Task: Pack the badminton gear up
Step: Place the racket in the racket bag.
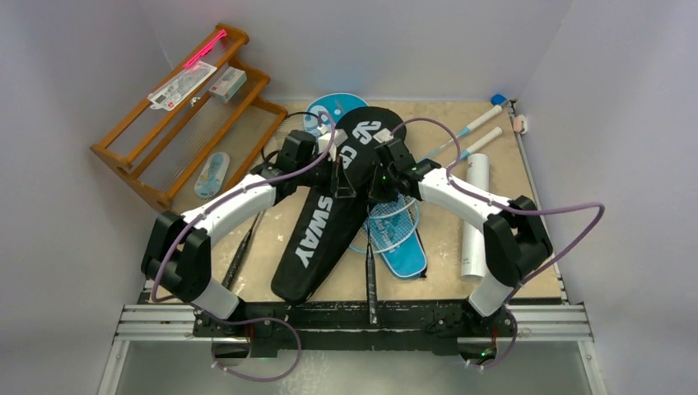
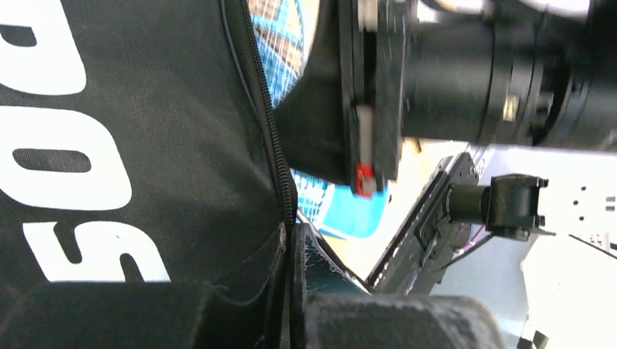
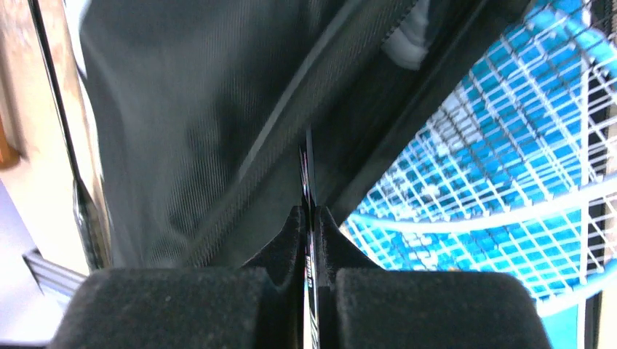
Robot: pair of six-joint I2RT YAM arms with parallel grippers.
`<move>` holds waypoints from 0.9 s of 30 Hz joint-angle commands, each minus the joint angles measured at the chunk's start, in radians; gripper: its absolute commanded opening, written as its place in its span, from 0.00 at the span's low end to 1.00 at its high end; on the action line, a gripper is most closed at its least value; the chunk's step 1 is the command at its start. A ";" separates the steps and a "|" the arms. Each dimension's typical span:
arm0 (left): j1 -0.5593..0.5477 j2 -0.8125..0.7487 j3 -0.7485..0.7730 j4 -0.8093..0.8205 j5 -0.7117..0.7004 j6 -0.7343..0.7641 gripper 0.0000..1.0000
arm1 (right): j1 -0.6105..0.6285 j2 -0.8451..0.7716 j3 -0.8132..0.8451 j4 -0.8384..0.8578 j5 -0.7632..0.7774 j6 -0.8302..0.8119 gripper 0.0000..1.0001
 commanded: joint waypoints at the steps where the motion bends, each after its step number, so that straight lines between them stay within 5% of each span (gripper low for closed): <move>1: -0.015 -0.083 -0.094 0.021 0.044 -0.050 0.00 | -0.037 0.041 0.065 0.117 0.088 0.084 0.00; 8: -0.015 -0.139 -0.233 0.124 0.073 -0.091 0.00 | -0.058 0.114 0.049 0.281 0.091 0.096 0.01; 15: -0.019 -0.144 -0.243 0.069 -0.049 -0.039 0.00 | -0.061 0.052 -0.049 0.383 0.033 0.037 0.17; 20: -0.076 -0.207 -0.228 -0.040 -0.249 0.036 0.32 | -0.066 0.003 -0.110 0.432 -0.047 0.008 0.20; 27: -0.173 -0.311 -0.250 -0.158 -0.567 0.068 0.56 | -0.068 -0.014 -0.094 0.391 -0.131 -0.038 0.26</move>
